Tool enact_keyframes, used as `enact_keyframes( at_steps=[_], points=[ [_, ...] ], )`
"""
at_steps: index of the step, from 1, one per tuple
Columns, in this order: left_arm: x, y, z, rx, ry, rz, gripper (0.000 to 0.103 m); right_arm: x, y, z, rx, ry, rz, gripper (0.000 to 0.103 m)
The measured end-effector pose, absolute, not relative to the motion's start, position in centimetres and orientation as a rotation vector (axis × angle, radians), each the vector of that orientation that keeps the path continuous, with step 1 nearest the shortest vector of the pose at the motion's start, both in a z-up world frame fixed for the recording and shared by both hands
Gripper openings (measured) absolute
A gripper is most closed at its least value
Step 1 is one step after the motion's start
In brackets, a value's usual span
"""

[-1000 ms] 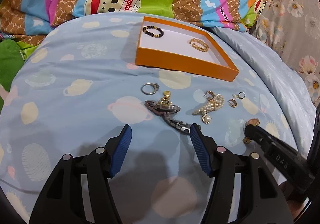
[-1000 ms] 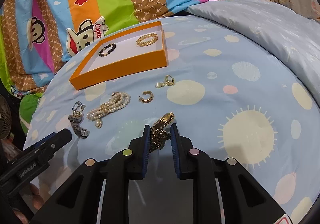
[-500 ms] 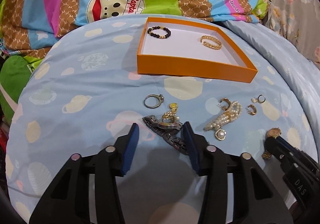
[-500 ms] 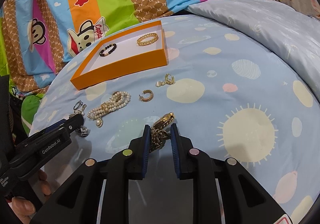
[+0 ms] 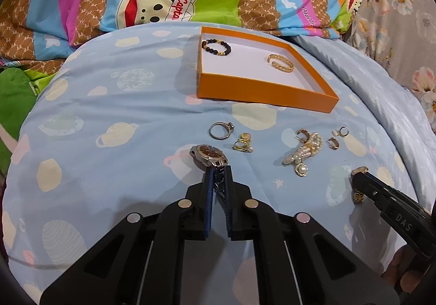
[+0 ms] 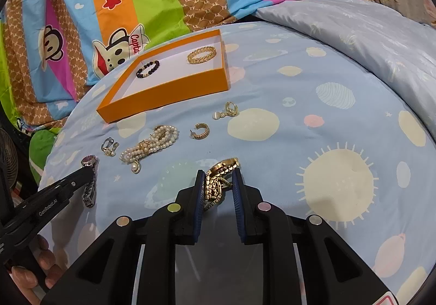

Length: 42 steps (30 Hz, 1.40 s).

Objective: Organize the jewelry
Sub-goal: 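Grasp the gold watch with the right tool while the left grasps the silver watch, then carry both watches into the orange box and open both tools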

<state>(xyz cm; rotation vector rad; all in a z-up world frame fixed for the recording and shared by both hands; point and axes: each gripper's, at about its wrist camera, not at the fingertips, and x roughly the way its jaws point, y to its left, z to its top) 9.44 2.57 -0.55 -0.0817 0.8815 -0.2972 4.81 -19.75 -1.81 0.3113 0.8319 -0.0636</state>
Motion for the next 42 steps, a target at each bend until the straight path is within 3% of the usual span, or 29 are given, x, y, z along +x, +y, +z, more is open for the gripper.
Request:
enact_keyframes(
  at_steps=[24, 42],
  points=[
    [8.2, 1.9, 3.9, -0.080, 0.786, -0.390, 0.003, 4.8, -19.4, 0.5, 0.304, 0.743, -0.031, 0.019],
    [16.8, -1.7, 8.6, -0.023, 0.657, -0.397, 0.003, 14.5, -20.1, 4.5, 0.312, 0.683, 0.025, 0.019]
  ],
)
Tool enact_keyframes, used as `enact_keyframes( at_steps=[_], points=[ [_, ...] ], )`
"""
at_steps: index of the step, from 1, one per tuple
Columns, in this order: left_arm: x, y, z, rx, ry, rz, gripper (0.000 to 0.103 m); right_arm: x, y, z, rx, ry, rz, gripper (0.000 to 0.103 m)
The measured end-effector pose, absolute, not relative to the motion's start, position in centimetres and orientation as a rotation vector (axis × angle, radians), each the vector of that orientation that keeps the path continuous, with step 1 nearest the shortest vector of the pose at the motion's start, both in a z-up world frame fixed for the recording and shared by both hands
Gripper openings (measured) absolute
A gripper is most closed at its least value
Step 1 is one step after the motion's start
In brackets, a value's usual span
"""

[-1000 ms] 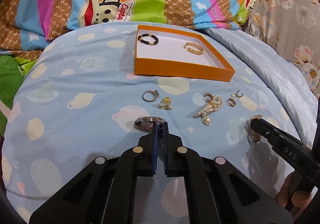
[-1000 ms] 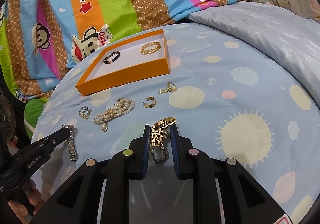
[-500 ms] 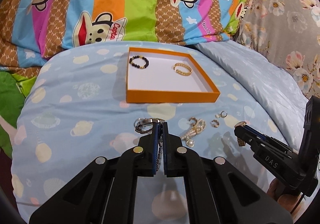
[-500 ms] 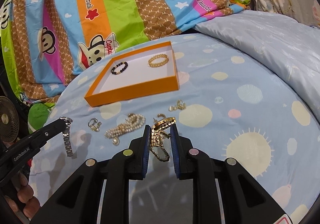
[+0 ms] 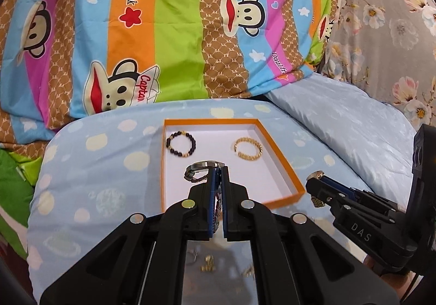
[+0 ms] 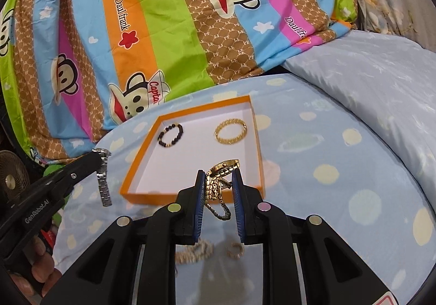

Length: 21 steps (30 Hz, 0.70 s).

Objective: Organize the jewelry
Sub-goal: 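Carry both watches into the orange box and open both tools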

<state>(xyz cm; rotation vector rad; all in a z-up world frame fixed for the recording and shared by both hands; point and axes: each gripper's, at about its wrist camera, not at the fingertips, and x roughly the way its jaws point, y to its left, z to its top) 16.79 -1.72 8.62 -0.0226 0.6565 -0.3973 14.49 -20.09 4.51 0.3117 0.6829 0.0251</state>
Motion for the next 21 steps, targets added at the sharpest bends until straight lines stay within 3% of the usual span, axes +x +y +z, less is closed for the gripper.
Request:
enact_keyframes(
  at_steps=[21],
  points=[
    [25.4, -4.1, 2.5, -0.005, 0.753, -0.362, 0.003, 23.6, -19.3, 0.1, 0.273, 0.768, 0.029, 0.019]
  ],
)
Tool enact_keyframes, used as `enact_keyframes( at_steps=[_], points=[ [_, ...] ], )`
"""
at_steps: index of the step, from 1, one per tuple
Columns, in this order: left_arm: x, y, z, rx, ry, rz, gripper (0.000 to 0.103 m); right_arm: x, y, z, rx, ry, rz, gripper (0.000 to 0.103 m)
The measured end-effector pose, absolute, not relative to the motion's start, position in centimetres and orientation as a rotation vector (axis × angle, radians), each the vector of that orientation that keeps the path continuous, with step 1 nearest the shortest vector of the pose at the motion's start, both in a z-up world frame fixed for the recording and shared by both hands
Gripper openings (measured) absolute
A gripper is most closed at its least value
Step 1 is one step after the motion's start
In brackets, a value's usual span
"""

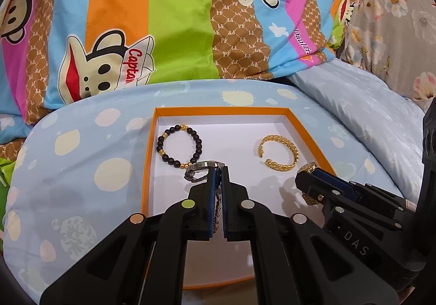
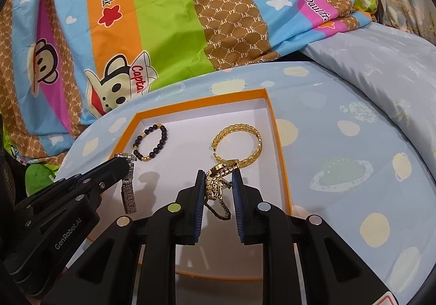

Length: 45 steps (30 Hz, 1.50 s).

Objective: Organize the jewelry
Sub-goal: 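Carry both watches into the orange box and open both tools, then lift both open tools away from the orange box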

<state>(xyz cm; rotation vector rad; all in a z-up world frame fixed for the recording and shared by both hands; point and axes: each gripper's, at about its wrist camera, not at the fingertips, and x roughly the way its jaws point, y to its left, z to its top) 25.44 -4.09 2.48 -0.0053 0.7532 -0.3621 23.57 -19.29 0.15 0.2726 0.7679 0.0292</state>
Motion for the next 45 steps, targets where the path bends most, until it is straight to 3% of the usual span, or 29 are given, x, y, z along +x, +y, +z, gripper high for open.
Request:
enact_keyframes(
  at_steps=[8, 12, 16, 27, 45],
  points=[
    [25.9, -4.1, 1.8, 0.005, 0.763, -0.339, 0.004, 23.6, -19.1, -0.3, 0.253, 0.756, 0.014, 0.021],
    [25.8, -3.9, 2.0, 0.005, 0.743, -0.316, 0.004, 23.2, -19.1, 0.0, 0.237, 0.731, -0.006, 0.039],
    [25.7, -3.4, 2.2, -0.012, 0.734, -0.305, 0.019, 22.6, -19.3, 0.4, 0.234, 0.709, -0.021, 0.044],
    [22.0, 0.4, 4.0, -0.060, 0.703, -0.280, 0.020, 16.0, -22.1, 1.5, 0.294, 0.673, -0.077, 0.050],
    [11.4, 2.5, 1.3, -0.058, 0.759, -0.282, 0.020, 5.7, -20.2, -0.7, 0.301, 0.754, -0.056, 0.051]
  ],
)
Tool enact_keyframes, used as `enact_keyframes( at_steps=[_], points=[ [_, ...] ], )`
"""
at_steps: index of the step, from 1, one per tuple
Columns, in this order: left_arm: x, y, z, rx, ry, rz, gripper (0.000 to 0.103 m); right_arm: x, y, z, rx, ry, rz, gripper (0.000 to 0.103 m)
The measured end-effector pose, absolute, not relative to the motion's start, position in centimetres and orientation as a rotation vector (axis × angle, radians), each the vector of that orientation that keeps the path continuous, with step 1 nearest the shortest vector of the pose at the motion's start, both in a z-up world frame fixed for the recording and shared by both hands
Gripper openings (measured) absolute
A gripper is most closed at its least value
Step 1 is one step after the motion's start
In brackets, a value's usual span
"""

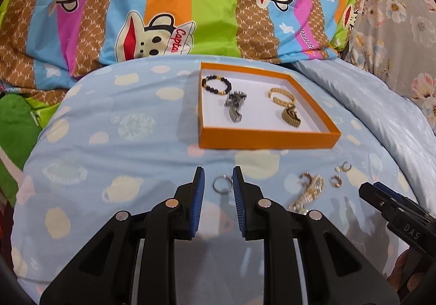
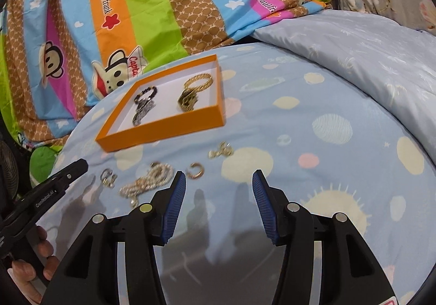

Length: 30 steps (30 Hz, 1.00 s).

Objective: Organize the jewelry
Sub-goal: 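Lift both open tools away from the orange box, then grasp the pearl necklace with the right tool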

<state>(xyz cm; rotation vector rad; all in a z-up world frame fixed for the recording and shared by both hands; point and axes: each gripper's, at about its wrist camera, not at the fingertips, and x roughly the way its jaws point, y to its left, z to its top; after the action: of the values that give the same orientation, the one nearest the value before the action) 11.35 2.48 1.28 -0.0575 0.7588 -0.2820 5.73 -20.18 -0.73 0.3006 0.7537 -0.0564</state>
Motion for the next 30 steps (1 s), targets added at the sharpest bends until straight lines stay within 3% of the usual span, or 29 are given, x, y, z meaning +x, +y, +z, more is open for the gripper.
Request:
enact_keyframes(
  at_steps=[5, 24, 27, 30],
  points=[
    [10.2, 3.4, 0.9, -0.082, 0.779, -0.282, 0.032, 5.4, -18.1, -0.8, 0.302, 0.771, -0.009, 0.051],
    [10.0, 5.3, 0.2, -0.180, 0.825, -0.286, 0.032, 10.7, -13.1, -1.6, 0.356, 0.842, -0.043, 0.051],
    [10.1, 5.3, 0.2, -0.181, 0.827, -0.294, 0.032, 10.5, -13.1, -1.6, 0.338, 0.845, -0.036, 0.048],
    [10.2, 5.4, 0.1, -0.183, 0.830, -0.297, 0.032, 9.8, -13.3, -1.8, 0.303, 0.861, -0.040, 0.032]
  ],
)
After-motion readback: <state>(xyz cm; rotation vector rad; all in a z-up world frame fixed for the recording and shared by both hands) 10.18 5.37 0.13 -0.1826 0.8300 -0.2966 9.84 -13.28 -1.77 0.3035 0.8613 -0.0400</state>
